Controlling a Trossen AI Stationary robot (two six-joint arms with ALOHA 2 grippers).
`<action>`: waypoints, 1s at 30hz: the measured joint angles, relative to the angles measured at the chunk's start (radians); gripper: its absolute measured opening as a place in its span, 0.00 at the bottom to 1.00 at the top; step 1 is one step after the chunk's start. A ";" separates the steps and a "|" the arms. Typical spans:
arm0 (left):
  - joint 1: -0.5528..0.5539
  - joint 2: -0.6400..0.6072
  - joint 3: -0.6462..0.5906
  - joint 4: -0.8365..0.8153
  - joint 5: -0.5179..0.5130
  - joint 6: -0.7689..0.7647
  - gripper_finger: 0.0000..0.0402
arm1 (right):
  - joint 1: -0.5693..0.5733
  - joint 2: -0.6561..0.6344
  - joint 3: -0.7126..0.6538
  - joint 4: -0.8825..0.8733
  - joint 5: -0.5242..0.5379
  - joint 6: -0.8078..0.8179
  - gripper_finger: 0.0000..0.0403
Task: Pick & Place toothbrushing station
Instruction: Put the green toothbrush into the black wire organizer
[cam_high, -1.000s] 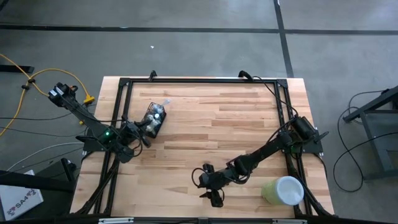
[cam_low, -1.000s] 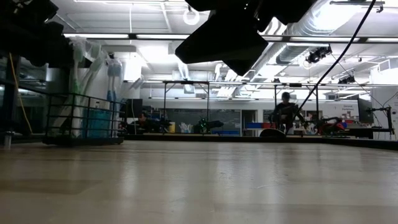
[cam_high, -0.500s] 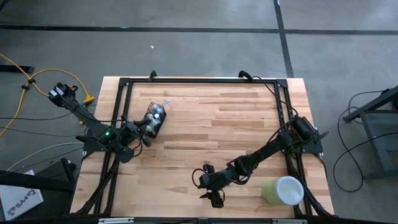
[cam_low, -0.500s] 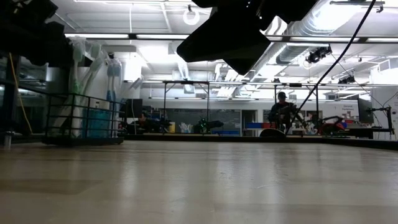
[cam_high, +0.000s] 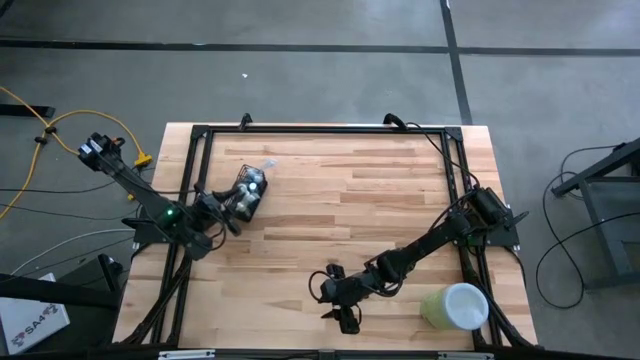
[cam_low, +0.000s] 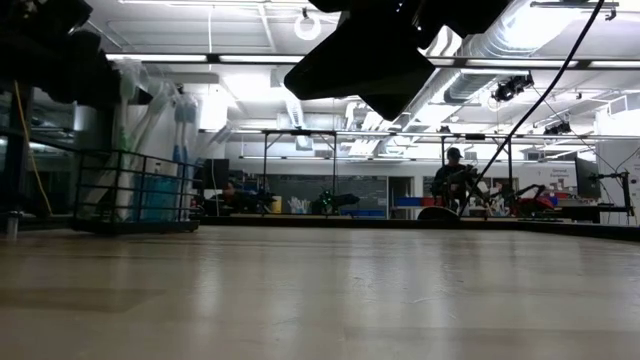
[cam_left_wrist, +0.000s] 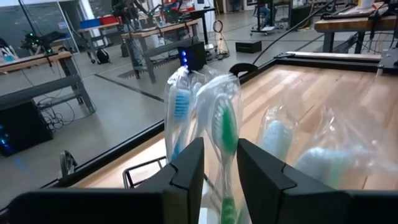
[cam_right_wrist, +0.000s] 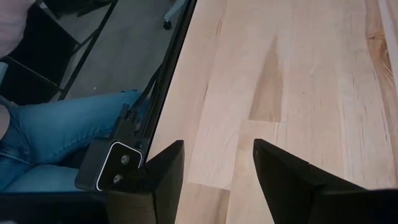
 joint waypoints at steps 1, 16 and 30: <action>0.000 -0.011 0.000 0.000 -0.001 0.007 0.23 | 0.000 0.000 0.000 0.000 0.000 0.000 0.46; 0.000 -0.183 0.000 0.007 0.008 0.138 0.23 | 0.000 0.000 0.000 0.000 0.000 0.000 0.46; 0.000 -0.217 0.000 0.004 0.054 0.143 0.27 | 0.000 0.000 0.000 0.000 0.000 0.000 0.46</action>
